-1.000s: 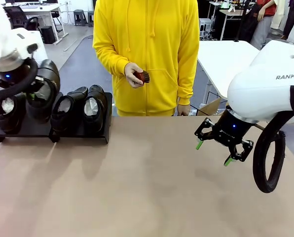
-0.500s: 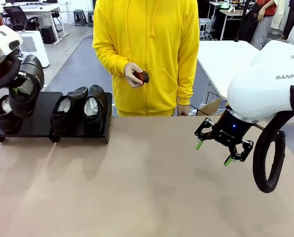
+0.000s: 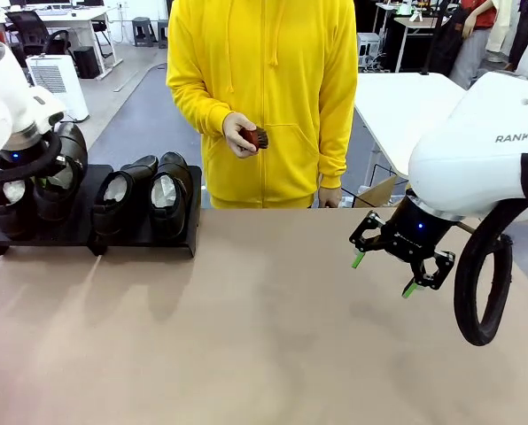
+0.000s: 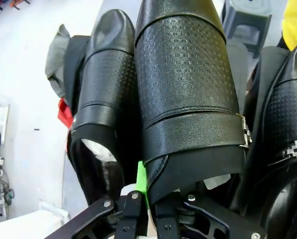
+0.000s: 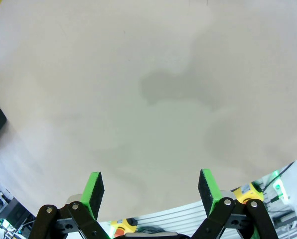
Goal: Organize the shoes by placing them on the stand.
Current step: Place the Shoe from the middle of the table onto the Shoes Stand.
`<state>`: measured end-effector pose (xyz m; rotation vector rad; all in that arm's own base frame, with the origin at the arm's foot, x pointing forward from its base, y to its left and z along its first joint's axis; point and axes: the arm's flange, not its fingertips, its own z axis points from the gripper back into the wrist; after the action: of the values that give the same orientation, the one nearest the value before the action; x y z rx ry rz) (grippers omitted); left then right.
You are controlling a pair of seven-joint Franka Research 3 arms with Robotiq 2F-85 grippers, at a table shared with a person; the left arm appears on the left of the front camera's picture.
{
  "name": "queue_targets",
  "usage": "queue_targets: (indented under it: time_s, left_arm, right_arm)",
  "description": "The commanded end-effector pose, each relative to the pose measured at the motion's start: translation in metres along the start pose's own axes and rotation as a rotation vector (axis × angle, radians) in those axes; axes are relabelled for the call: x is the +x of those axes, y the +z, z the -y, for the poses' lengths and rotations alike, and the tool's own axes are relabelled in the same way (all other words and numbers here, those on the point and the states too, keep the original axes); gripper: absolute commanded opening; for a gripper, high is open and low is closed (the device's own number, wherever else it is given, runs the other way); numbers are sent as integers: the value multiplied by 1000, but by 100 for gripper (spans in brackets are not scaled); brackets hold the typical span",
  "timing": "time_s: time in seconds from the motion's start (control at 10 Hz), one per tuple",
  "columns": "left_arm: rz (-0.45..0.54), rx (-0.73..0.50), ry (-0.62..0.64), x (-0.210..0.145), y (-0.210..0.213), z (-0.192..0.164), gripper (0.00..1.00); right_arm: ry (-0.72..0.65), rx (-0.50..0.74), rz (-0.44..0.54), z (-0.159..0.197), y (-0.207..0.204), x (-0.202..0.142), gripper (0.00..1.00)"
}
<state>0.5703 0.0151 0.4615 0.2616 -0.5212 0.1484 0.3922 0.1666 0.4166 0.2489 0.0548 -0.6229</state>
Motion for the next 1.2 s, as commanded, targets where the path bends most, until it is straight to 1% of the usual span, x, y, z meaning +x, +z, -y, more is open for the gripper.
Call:
queue_targets:
  time_s: [0.0, 0.3, 0.7, 1.0, 1.1]
  left_arm:
    - [34, 5, 34, 5, 7, -1, 0]
    - [4, -30, 43, -5, -5, 6, 0]
    - [-16, -47, 15, -11, -17, 14, 0]
    - [-34, -23, 13, -11, -29, 13, 0]
    - [-21, 12, 9, -12, -33, 14, 0]
  right_arm:
    - [20, -1, 4, -1, 3, 3, 100]
    - [20, -1, 4, -1, 3, 3, 100]
    - [20, -1, 4, -1, 3, 3, 100]
    - [20, -1, 4, -1, 3, 3, 100]
    - [20, -1, 4, -1, 3, 3, 100]
